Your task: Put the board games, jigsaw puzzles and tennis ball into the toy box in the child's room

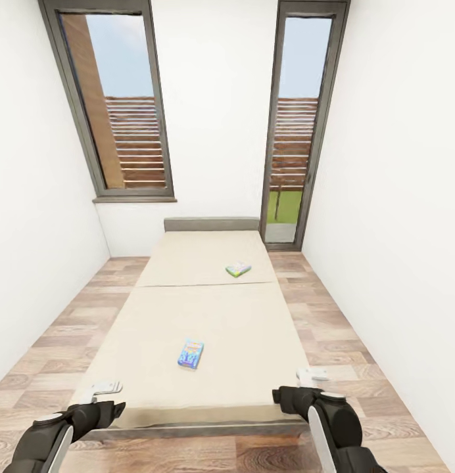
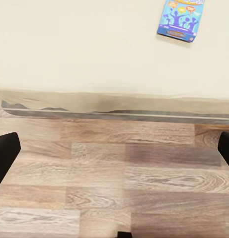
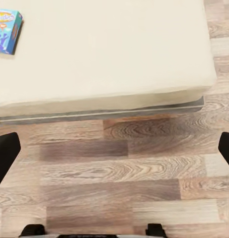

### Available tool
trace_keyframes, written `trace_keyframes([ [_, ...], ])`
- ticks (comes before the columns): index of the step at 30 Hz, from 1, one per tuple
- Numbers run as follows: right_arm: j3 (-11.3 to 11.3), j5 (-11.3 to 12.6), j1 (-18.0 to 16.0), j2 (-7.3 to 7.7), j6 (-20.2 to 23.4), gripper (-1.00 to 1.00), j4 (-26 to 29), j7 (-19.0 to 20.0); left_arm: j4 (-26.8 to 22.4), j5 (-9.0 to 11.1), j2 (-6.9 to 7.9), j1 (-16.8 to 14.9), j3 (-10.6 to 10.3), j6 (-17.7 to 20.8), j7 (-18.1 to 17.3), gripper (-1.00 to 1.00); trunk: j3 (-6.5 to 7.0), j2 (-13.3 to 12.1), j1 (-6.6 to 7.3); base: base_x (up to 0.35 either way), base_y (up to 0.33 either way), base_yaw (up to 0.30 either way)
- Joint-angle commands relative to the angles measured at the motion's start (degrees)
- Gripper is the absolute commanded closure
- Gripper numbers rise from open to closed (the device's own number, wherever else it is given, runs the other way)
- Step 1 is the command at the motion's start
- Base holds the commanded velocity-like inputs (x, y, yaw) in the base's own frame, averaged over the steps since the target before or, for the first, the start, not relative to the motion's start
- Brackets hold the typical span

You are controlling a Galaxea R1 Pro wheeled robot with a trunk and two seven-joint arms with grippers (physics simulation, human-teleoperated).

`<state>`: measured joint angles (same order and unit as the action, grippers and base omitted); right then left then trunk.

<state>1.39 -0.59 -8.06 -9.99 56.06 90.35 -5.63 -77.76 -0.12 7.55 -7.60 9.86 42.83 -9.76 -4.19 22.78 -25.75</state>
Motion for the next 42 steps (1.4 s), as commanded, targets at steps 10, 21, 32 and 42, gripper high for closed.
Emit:
trace_keyframes([
  [10,0.8,0.2,-7.5,-0.01,3.8,-1.00,0.2,-0.3,0.0,0.3,0.05,-3.7,0.1,5.5,-0.3,-1.00,-0.14,0.1,-0.04,0.001,0.000,0.000],
  [21,5.1,4.3,-8.9,-0.01,3.2,-1.00,0.2,-0.3,2.8,-0.1,-2.29,-14.0,-0.5,10.0,0.6,-1.00,-0.14,0.1,-0.04,0.000,0.000,0.000],
  [32,11.4,4.4,-9.0,-0.01,3.0,-1.00,0.3,-0.3,5.2,-0.2,-4.06,-14.9,-3.6,9.6,1.4,-1.00,-0.14,0.1,-0.04,0.000,0.000,0.000],
  [42,11.6,4.5,-8.9,-0.01,2.8,-1.00,0.3,-0.3,5.4,-0.3,-4.11,-14.9,-5.5,9.5,1.7,-1.00,-0.14,0.1,-0.04,0.087,-0.036,-0.135],
])
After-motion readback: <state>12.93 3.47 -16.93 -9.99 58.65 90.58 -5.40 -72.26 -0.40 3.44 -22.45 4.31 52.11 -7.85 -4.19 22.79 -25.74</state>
